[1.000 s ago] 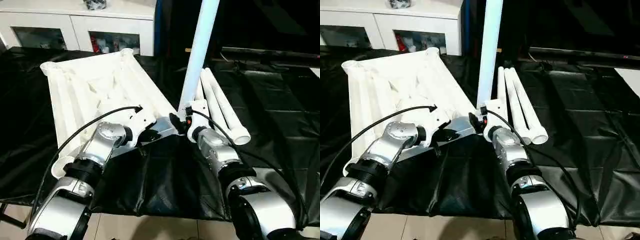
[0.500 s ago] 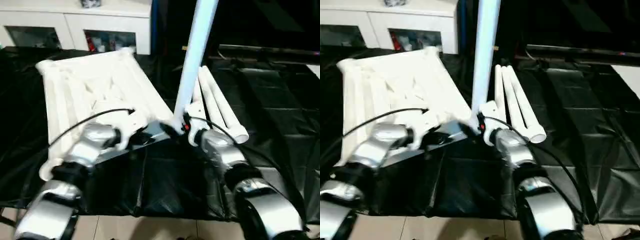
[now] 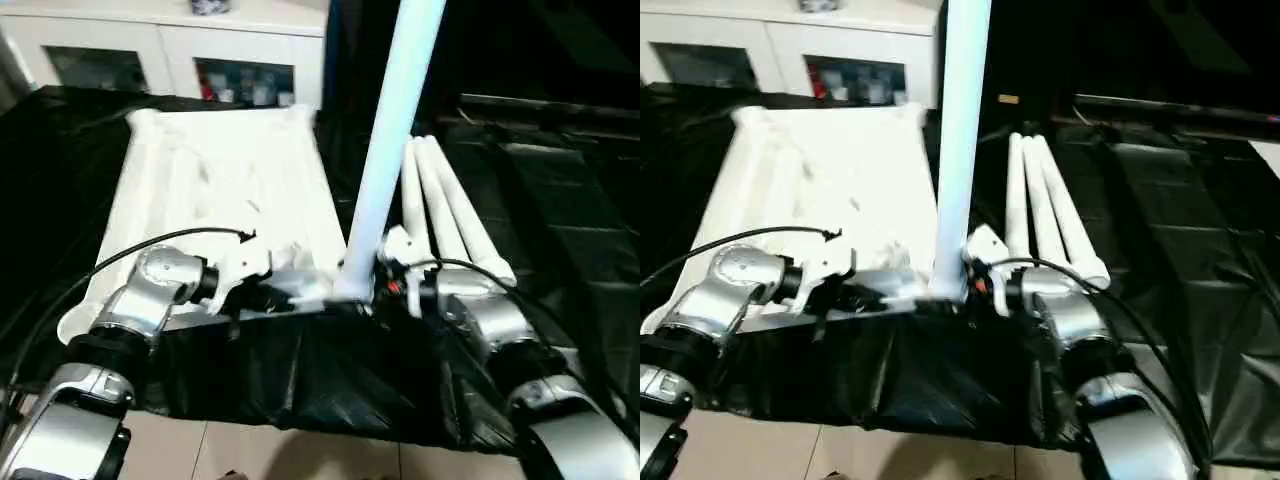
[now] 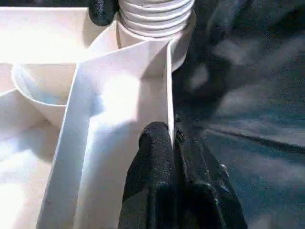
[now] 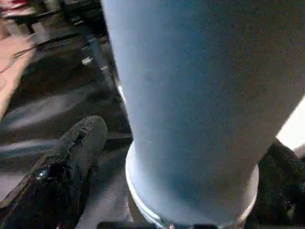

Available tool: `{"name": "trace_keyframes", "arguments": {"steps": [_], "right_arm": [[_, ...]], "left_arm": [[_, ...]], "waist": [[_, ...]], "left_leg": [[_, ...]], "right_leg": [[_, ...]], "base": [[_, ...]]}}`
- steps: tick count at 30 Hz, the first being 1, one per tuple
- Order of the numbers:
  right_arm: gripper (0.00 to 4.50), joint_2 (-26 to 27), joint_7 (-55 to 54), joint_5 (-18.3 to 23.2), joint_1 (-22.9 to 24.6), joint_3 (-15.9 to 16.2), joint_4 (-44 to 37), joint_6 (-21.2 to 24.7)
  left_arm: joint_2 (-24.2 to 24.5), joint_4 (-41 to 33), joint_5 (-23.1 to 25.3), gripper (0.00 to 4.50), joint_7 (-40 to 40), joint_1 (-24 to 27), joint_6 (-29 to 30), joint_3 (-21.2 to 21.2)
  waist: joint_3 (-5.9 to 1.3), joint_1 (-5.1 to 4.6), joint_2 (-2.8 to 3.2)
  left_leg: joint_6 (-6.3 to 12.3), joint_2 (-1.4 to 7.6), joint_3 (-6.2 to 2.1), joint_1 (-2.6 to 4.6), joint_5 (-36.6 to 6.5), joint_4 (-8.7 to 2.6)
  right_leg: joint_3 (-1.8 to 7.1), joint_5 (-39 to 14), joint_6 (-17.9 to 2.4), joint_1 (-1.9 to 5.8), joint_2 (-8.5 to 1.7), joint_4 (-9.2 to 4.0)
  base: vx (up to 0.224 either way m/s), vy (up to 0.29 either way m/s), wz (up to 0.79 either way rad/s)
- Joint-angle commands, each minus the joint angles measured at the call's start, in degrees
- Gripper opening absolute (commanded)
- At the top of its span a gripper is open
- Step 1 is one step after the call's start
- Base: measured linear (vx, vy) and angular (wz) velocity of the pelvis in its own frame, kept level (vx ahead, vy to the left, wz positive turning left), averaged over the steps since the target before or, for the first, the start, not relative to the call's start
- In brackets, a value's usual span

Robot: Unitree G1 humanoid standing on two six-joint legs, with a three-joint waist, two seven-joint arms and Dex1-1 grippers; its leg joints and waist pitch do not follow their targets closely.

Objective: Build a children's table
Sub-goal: Rotate leg to tighten

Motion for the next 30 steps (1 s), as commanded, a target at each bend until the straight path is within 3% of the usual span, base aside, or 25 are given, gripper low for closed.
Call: {"name": "trace_keyframes", "arguments": {"steps": [1,8,12,15,17,19,23,30], "right_arm": [[3.9,0.04,3.15,0.02,0.97,2.06,-2.02,1.22],[3.44,0.1,3.29,0.72,1.58,2.35,-3.74,2.83],[3.03,1.68,-0.73,1.67,2.37,0.47,-4.33,4.89],[2.87,3.81,-7.92,1.02,2.15,-1.61,-2.36,3.68],[2.83,6.34,-16.85,-0.06,1.1,-3.65,1.02,2.17],[2.81,8.17,-22.79,-0.5,0.11,-4.89,3.6,1.51],[2.79,13.4,-35.81,-0.45,-2.54,-7.12,9.36,2.01],[2.79,19.28,-44.13,-0.53,-4.56,-8.65,13.41,2.11]], "left_arm": [[-0.64,0.42,0.31,0.0,-2.94,-0.45,-1.05,-2.21],[-0.24,1.28,0.47,0.0,-3.6,-0.63,-1.43,-2.25],[-1.68,2.58,-0.56,0.0,-1.62,-1.3,-0.39,-0.94],[-3.31,2.88,-0.26,0.0,2.88,-1.92,1.79,0.13],[-5.21,3.64,0.23,0.0,8.16,-2.87,4.28,1.17],[-6.65,4.18,0.45,0.0,11.66,-3.48,5.56,1.8],[-10.29,2.92,2.79,0.0,20.26,-3.87,8.88,1.29],[-14.35,-2.29,4.43,0.0,25.13,-2.24,11.81,-0.19]], "waist": [[-3.46,0.03,0.7],[-3.52,0.14,0.68],[-3.47,0.26,0.59],[-3.22,0.19,0.54],[-2.85,-0.5,0.49],[-2.89,-0.97,0.43],[-2.97,-1.95,0.45],[-3.19,-2.07,0.42]], "left_leg": [[2.5,2.33,-0.58,0.79,-10.7,-3.57],[1.68,2.26,-0.63,0.76,-10.67,-3.55],[1.68,2.21,-0.54,0.79,-10.25,-3.52],[0.83,2.25,-0.61,0.85,-11.82,-3.7],[-1.48,1.95,-1.03,1.22,-16.11,-3.9],[-2.05,1.88,-1.29,1.03,-16.27,-4.02],[-1.93,1.8,-1.33,0.99,-16.78,-3.98],[-0.17,1.82,-1.08,0.77,-14.39,-3.84]], "right_leg": [[2.69,-5.83,-15.14,2.96,-3.75,-2.92],[2.69,-6.29,-14.92,3.04,-3.81,-2.87],[2.73,-5.94,-14.84,2.99,-3.77,-2.91],[2.75,-9.21,-14.18,2.83,-3.91,-3.2],[2.87,-19.32,-11.8,2.36,-4.27,-4.24],[2.87,-21.91,-10.5,2.44,-4.24,-4.46],[2.86,-20.59,-10.69,2.33,-4.03,-4.46],[2.81,-15.24,-11.65,2.45,-3.78,-4.11]], "base": [[0.0,0.0,0.0],[0.0,0.0,0.0],[0.0,0.0,0.0],[0.0,0.0,0.0],[0.0,0.0,0.0],[0.0,0.0,0.0],[0.0,0.0,0.0],[0.0,0.0,0.0]]}}
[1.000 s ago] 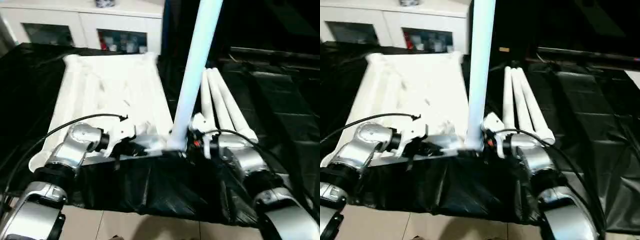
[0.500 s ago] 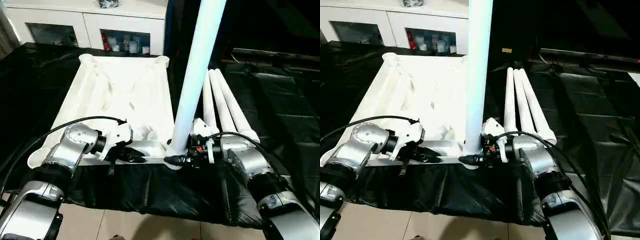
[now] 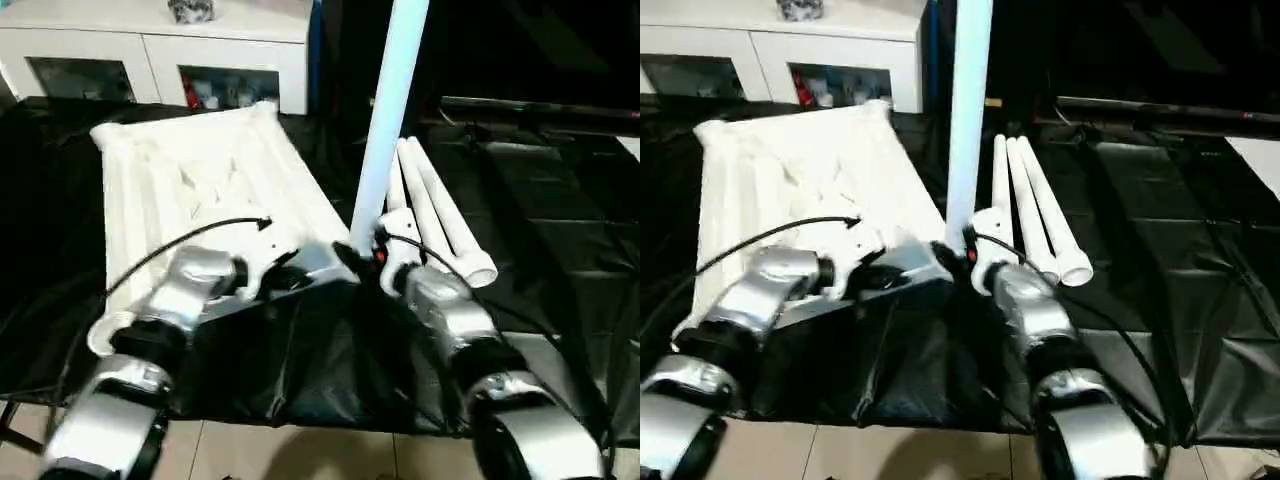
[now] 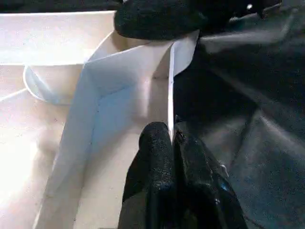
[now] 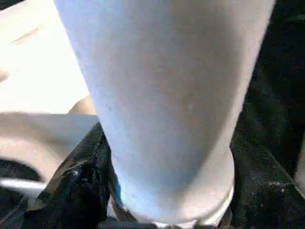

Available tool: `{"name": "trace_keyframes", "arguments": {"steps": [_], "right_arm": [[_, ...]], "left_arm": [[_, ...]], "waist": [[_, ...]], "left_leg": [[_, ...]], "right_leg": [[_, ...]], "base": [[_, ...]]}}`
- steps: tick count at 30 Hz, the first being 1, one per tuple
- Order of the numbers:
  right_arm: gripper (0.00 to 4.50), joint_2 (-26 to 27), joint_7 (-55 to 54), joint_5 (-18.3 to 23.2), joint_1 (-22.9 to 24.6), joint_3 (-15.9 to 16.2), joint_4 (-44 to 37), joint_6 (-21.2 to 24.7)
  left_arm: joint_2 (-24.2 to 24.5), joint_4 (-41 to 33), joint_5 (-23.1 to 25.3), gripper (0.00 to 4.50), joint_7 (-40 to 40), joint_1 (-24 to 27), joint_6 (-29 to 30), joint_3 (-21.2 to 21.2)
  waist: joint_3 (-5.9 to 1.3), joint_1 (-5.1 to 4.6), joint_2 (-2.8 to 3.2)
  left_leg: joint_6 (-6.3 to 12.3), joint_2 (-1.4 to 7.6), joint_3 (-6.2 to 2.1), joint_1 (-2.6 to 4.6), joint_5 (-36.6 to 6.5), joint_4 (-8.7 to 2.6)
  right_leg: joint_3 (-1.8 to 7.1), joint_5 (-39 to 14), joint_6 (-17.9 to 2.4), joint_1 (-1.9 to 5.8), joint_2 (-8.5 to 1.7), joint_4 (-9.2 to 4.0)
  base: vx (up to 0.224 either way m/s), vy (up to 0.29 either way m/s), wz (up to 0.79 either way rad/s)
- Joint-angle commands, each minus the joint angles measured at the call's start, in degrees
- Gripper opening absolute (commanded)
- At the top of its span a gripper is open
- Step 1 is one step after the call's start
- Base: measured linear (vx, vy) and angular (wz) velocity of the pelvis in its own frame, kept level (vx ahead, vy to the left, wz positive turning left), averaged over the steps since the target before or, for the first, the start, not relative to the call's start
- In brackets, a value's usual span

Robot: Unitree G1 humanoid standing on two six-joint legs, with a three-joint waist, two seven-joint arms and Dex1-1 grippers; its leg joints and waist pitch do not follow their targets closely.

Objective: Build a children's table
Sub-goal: Rotate leg to tighten

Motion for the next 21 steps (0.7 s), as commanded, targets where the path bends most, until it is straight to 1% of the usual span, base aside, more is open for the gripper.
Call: {"name": "trace_keyframes", "arguments": {"steps": [1,3,4,5,6,8,10,11,12,13,14,16,17,19,20,21], "right_arm": [[2.79,6.12,2.01,0.07,-0.59,2.77,3.67,1.39],[2.79,6.48,2.1,0.14,-1.03,2.4,4.52,0.56],[2.79,6.5,2.09,0.11,-1.12,2.32,4.7,0.26],[3.14,6.62,2.03,0.27,-1.41,2.03,5.23,-0.1],[3.14,6.71,2.45,0.72,-1.67,1.61,5.53,-0.41],[3.54,6.73,2.76,1.19,-2.08,1.2,5.97,-0.72],[3.69,6.08,3.27,0.47,-2.27,1.96,5.86,-1.5],[3.69,5.56,3.92,-0.1,-2.24,2.38,5.61,-2.15],[3.83,5.01,5.03,-0.32,-2.08,2.63,5.13,-2.6],[3.83,3.89,8.6,-0.29,-1.54,3.09,3.94,-2.91],[3.83,3.89,8.6,-0.29,-1.54,3.09,3.94,-2.91],[3.83,1.74,14.87,-0.31,-0.45,4.33,1.66,-3.2],[3.83,1.74,14.87,-0.31,-0.45,4.33,1.66,-3.2],[3.83,-0.54,20.96,-0.28,0.71,5.86,-0.52,-3.23],[3.83,-2.01,24.73,-0.01,1.45,6.69,-1.91,-2.88],[3.83,-2.01,24.73,-0.01,1.45,6.69,-1.91,-2.88]], "left_arm": [[-4.04,-2.23,-0.12,0.0,1.19,-0.02,-0.21,-2.66],[-4.03,-2.4,-0.08,0.0,1.21,0.16,-0.23,-2.86],[-3.99,-2.45,-0.06,0.0,1.21,0.22,-0.21,-2.86],[-3.93,-2.72,0.01,0.0,1.28,0.38,-0.21,-2.93],[-3.82,-2.93,-0.04,0.0,1.32,0.57,-0.08,-2.89],[-3.57,-3.39,-0.06,0.0,1.42,0.94,0.07,-2.81],[-3.12,-3.33,-0.17,0.0,0.89,1.18,-0.11,-2.68],[-2.73,-3.4,-0.29,0.0,0.03,1.36,-0.99,-2.67],[-2.32,-3.44,-0.61,0.0,-0.99,1.55,-1.23,-2.57],[-1.47,-3.19,-1.17,0.0,-3.04,1.74,-2.83,-2.52],[-1.47,-3.19,-1.17,0.0,-3.04,1.74,-2.83,-2.52],[-0.01,-2.61,-1.94,0.0,-6.06,1.91,-4.26,-2.38],[-0.01,-2.61,-1.94,0.0,-6.06,1.91,-4.26,-2.38],[1.53,-2.06,-2.43,0.0,-9.44,2.08,-6.33,-2.65],[2.61,-1.77,-2.53,0.0,-11.37,2.17,-7.62,-2.91],[2.61,-1.77,-2.53,0.0,-11.37,2.17,-7.62,-2.91]], "waist": [[-3.11,-0.01,0.49],[-3.11,-0.1,0.38],[-3.03,-0.11,0.45],[-3.02,-0.12,0.44],[-3.01,-0.2,0.42],[-3.0,-0.21,0.45],[-2.97,-0.3,0.49],[-2.97,-0.27,0.39],[-3.04,-0.32,0.41],[-3.05,-0.37,0.36],[-3.11,-0.37,0.35],[-3.29,-0.55,0.26],[-3.35,-0.44,0.25],[-3.46,-0.28,0.26],[-3.49,-0.18,0.4],[-3.52,0.09,0.38]], "left_leg": [[0.37,1.69,-0.96,0.36,-14.81,-4.08],[0.48,1.71,-0.98,0.29,-15.07,-4.1],[0.54,1.67,-0.98,0.28,-15.33,-4.12],[0.55,1.68,-0.97,0.29,-15.46,-4.13],[0.49,1.7,-1.02,0.27,-15.79,-4.16],[0.42,1.79,-1.08,0.29,-16.1,-4.2],[0.47,1.76,-1.04,0.31,-16.27,-4.23],[0.48,1.76,-1.03,0.35,-16.37,-4.22],[0.54,1.76,-1.05,0.28,-16.09,-4.21],[0.82,1.71,-1.02,0.2,-15.74,-4.19],[1.08,1.66,-1.04,0.13,-15.59,-4.14],[2.06,1.67,-0.88,-0.03,-13.33,-3.96],[2.47,1.65,-0.85,-0.04,-12.62,-3.86],[3.92,1.67,-0.75,-0.25,-9.89,-3.7],[4.12,1.76,-0.69,-0.2,-9.42,-3.65],[4.55,1.88,-0.59,-0.18,-8.79,-3.61]], "right_leg": [[2.82,-14.85,-11.73,2.3,-3.72,-4.44],[2.78,-14.97,-11.85,2.33,-3.8,-4.43],[2.78,-15.5,-11.73,2.34,-3.79,-4.51],[2.79,-15.82,-11.6,2.32,-3.81,-4.56],[2.78,-16.49,-11.51,2.32,-3.85,-4.56],[2.8,-17.04,-11.31,2.31,-3.91,-4.62],[2.79,-17.16,-11.26,2.2,-3.81,-4.68],[2.77,-17.33,-11.22,2.17,-3.82,-4.73],[2.82,-16.9,-11.24,2.24,-3.86,-4.64],[2.81,-16.26,-11.37,2.29,-3.81,-4.59],[2.77,-15.81,-11.47,2.42,-3.8,-4.52],[2.82,-12.17,-12.4,2.68,-3.75,-4.12],[2.82,-10.98,-12.71,2.77,-3.77,-4.04],[2.74,-6.39,-13.94,3.08,-3.66,-3.53],[2.73,-5.49,-14.28,3.05,-3.68,-3.35],[2.59,-4.36,-14.68,3.18,-3.54,-3.21]], "base": [[0.0,0.0,0.0],[0.0,0.0,0.0],[0.0,0.0,0.0],[0.0,0.0,0.0],[0.0,0.0,0.0],[0.0,0.0,0.0],[0.0,0.0,0.0],[0.0,0.0,0.0],[0.0,0.0,0.0],[0.0,0.0,0.0],[0.0,0.0,0.0],[0.0,0.0,0.0],[0.0,0.0,0.0],[0.0,0.0,0.0],[0.0,0.0,0.0],[0.0,0.0,0.0]]}}
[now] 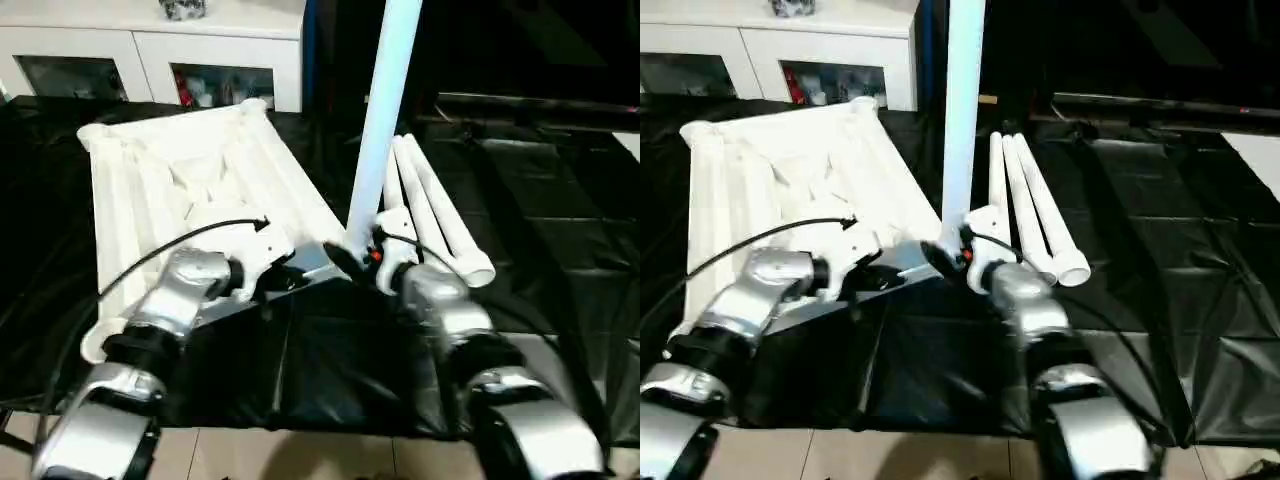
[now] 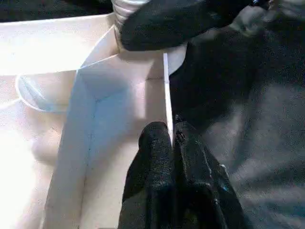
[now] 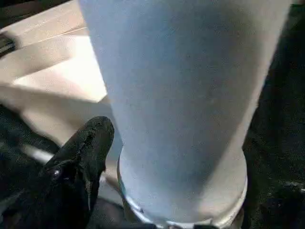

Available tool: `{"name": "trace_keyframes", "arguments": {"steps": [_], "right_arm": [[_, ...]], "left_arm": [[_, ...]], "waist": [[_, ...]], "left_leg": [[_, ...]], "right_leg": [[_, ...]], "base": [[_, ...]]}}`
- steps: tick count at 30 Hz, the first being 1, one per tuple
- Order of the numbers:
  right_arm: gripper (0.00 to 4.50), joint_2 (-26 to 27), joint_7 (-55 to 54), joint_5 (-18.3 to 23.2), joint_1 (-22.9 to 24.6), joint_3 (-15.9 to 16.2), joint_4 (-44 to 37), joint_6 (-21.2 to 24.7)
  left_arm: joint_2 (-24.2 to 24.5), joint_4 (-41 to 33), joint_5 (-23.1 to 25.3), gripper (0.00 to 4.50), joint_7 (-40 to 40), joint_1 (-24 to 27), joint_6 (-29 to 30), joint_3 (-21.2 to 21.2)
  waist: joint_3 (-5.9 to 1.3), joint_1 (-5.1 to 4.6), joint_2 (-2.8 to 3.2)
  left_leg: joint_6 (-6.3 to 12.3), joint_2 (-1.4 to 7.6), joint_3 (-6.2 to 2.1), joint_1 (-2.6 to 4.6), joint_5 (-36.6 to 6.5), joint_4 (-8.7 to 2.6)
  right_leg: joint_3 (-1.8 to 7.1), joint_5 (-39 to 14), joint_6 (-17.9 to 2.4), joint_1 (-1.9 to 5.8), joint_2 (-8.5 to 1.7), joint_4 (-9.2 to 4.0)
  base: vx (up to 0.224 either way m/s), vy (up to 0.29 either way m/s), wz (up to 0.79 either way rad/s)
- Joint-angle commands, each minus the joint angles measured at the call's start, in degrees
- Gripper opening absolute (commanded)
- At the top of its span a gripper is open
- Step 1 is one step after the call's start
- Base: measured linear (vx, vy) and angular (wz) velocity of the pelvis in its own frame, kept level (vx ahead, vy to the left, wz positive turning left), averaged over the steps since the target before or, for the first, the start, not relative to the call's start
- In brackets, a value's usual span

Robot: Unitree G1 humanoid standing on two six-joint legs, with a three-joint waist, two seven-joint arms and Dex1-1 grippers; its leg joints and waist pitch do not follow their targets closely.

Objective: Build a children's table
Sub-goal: Rotate leg to tighten

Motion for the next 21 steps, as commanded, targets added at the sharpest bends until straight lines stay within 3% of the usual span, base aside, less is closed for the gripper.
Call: {"name": "trace_keyframes", "arguments": {"steps": [1,3,10,15,16,21], "right_arm": [[3.83,-0.9,13.0,1.13,1.9,5.92,-4.52,2.32],[3.83,-2.34,16.39,1.82,2.7,6.68,-6.34,3.26],[3.83,-7.54,28.27,2.82,5.59,10.9,-12.84,6.06],[3.52,-8.98,32.04,2.45,6.22,12.45,-14.57,7.24],[3.28,-9.22,32.89,2.15,6.28,12.79,-14.9,7.55],[2.98,-8.97,32.58,2.63,6.98,12.66,-16.68,9.25]], "left_arm": [[0.16,-0.05,-2.43,0.0,-7.32,0.49,-3.5,-2.76],[0.95,-0.21,-3.21,0.0,-9.69,0.57,-3.57,-2.65],[4.27,0.25,-4.07,0.0,-17.62,0.33,-4.16,-3.34],[5.14,1.04,-3.7,0.0,-20.1,0.12,-5.01,-3.81],[5.27,2.03,-3.31,0.0,-20.46,-0.22,-5.71,-3.91],[4.94,3.91,-3.19,0.0,-19.57,-1.0,-6.32,-3.79]], "waist": [[-3.5,0.72,0.45],[-3.44,1.1,0.6],[-3.11,2.3,0.69],[-3.25,2.47,0.72],[-3.27,2.51,0.82],[-3.21,2.66,0.77]], "left_leg": [[4.75,1.91,-0.55,0.0,-8.62,-3.09],[4.96,1.99,-0.46,0.16,-9.18,-3.08],[1.86,2.21,-0.58,0.66,-13.48,-3.6],[1.85,2.17,-0.58,0.53,-12.22,-3.5],[1.77,2.05,-0.54,0.48,-11.94,-3.42],[1.23,2.11,-0.65,0.57,-12.83,-3.56]], "right_leg": [[2.65,-3.93,-15.13,3.35,-3.58,-3.01],[2.68,-4.25,-15.21,3.23,-3.58,-3.08],[2.8,-11.3,-13.73,2.83,-3.7,-3.72],[2.84,-9.28,-13.84,2.87,-3.78,-3.49],[2.82,-8.76,-14.08,2.92,-3.74,-3.48],[2.8,-10.56,-13.5,2.94,-3.82,-3.65]], "base": [[0.0,0.0,0.0],[0.0,0.0,0.0],[0.0,0.0,0.0],[0.0,0.0,0.0],[0.0,0.0,0.0],[0.0,0.0,0.0]]}}
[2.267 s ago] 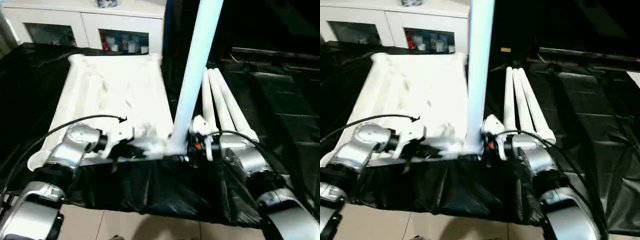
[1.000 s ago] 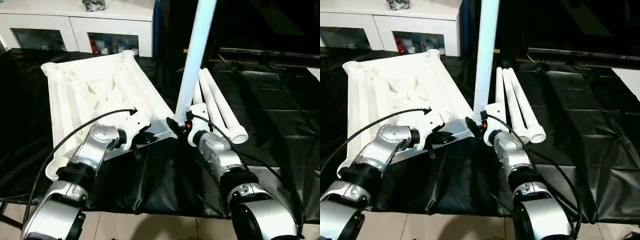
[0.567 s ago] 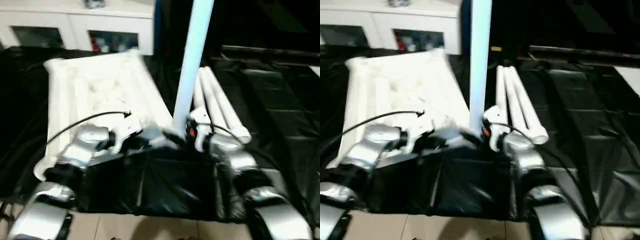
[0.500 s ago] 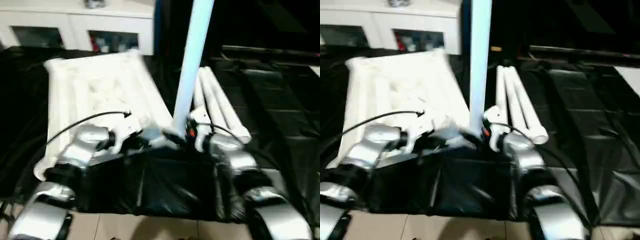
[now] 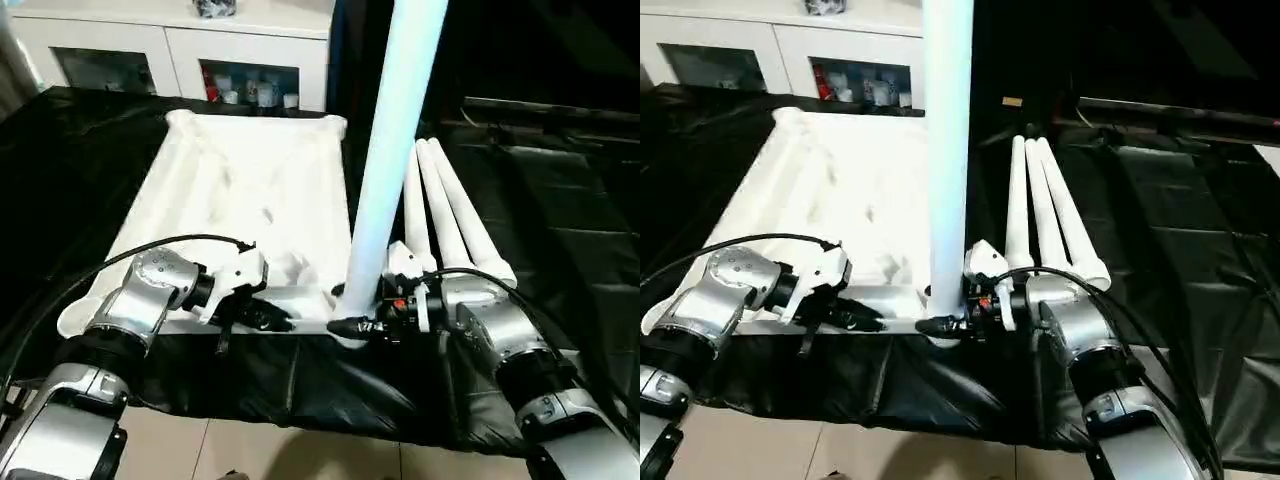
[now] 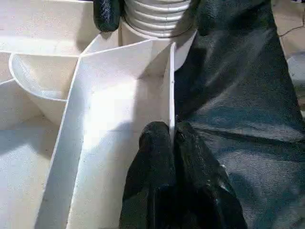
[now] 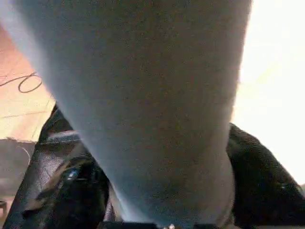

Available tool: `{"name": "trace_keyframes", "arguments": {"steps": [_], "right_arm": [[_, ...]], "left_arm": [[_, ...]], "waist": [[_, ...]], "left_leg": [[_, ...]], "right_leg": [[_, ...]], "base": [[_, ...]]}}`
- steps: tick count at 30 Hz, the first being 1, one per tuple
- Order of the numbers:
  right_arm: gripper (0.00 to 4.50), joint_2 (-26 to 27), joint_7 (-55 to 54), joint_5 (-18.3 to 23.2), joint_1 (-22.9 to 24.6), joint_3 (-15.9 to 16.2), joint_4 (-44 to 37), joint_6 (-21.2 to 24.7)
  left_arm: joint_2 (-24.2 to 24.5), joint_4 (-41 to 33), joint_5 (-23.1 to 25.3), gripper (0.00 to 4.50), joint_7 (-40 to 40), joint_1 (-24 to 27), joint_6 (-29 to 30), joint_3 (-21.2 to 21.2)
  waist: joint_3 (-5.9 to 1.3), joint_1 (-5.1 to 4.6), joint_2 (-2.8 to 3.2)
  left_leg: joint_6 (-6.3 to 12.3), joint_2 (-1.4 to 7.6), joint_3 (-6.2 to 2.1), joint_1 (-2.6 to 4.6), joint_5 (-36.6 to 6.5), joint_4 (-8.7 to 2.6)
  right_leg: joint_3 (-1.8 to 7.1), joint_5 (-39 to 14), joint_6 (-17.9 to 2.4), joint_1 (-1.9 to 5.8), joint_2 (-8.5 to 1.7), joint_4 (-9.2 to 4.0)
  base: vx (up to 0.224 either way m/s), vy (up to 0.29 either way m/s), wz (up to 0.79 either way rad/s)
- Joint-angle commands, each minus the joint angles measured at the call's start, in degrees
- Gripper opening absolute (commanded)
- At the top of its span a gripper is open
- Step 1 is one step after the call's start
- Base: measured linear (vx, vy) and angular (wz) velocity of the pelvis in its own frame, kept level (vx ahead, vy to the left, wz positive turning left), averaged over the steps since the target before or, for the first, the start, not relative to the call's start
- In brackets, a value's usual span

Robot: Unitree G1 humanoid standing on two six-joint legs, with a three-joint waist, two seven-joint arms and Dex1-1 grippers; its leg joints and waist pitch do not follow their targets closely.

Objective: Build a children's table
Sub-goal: Rotate leg to tighten

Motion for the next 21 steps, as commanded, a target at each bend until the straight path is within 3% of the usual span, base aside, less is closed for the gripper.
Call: {"name": "trace_keyframes", "arguments": {"steps": [1,5,6,7,10,13,15,16,21], "right_arm": [[2.89,1.34,-0.45,0.25,0.76,1.56,-1.2,1.45],[2.8,4.8,-10.97,-0.63,-0.2,-1.12,2.17,-0.05],[2.78,6.13,-15.72,-1.24,-0.91,-2.15,3.96,-0.64],[2.78,7.56,-20.57,-1.75,-1.75,-3.21,5.97,-1.09],[2.77,10.07,-29.51,-2.49,-3.55,-5.03,10.06,-1.85],[2.76,14.8,-42.6,-3.07,-6.39,-7.03,16.27,-2.61],[2.76,15.57,-44.62,-3.2,-6.77,-7.22,17.02,-2.73],[2.76,17.56,-47.78,-2.72,-7.6,-8.37,18.59,-2.86],[2.76,19.37,-50.3,-3.65,-8.75,-8.53,20.61,-4.68]], "left_arm": [[-1.45,1.2,0.64,0.0,2.47,-1.1,0.57,-1.07],[-3.07,2.06,1.47,0.0,9.24,-1.73,2.6,0.25],[-3.64,2.28,1.85,0.0,11.73,-2.02,3.19,0.67],[-4.48,2.42,1.9,0.0,14.36,-2.36,4.31,1.35],[-6.21,2.38,1.96,0.0,19.02,-3.04,5.91,2.48],[-10.13,-0.3,3.58,0.0,28.52,-3.32,10.2,3.28],[-11.02,-1.09,3.68,0.0,30.06,-3.21,11.17,3.43],[-12.92,-3.52,3.78,0.0,31.63,-2.26,12.64,2.96],[-14.62,-6.07,3.89,0.0,31.75,-0.73,13.3,1.56]], "waist": [[-3.33,-0.03,0.67],[-3.06,-0.13,0.65],[-2.97,-0.39,0.67],[-2.89,-0.95,0.56],[-2.8,-1.78,0.65],[-2.91,-2.53,0.62],[-3.0,-2.47,0.62],[-3.04,-2.4,0.3],[-3.37,-2.41,0.52]], "left_leg": [[1.13,2.06,-0.73,0.61,-12.74,-3.72],[-0.12,2.02,-0.84,0.8,-15.11,-3.93],[-0.62,2.03,-0.85,0.81,-15.46,-3.98],[-1.72,1.8,-1.26,0.99,-17.32,-4.04],[-2.14,1.74,-1.52,0.77,-17.73,-4.16],[-1.86,1.63,-1.41,0.76,-17.76,-3.98],[-1.4,1.61,-1.25,0.81,-16.64,-3.85],[-0.79,1.61,-1.14,0.65,-16.11,-3.81],[0.63,1.54,-0.89,0.36,-12.59,-3.59]], "right_leg": [[2.77,-10.49,-13.49,2.83,-3.8,-3.66],[2.81,-15.55,-12.36,2.58,-3.98,-4.16],[2.92,-16.51,-12.13,2.33,-4.07,-4.21],[2.86,-21.71,-10.72,2.2,-4.24,-4.71],[2.81,-23.09,-10.01,2.21,-4.12,-4.88],[2.89,-21.89,-10.37,2.09,-4.02,-4.87],[2.93,-20.09,-10.77,2.09,-3.95,-4.86],[2.95,-18.66,-11.03,2.21,-3.87,-4.72],[2.91,-11.37,-12.56,2.52,-3.7,-3.99]], "base": [[0.0,0.0,0.0],[0.0,0.0,0.0],[0.0,0.0,0.0],[0.0,0.0,0.0],[0.0,0.0,0.0],[0.0,0.0,0.0],[0.0,0.0,0.0],[0.0,0.0,0.0],[0.0,0.0,0.0]]}}
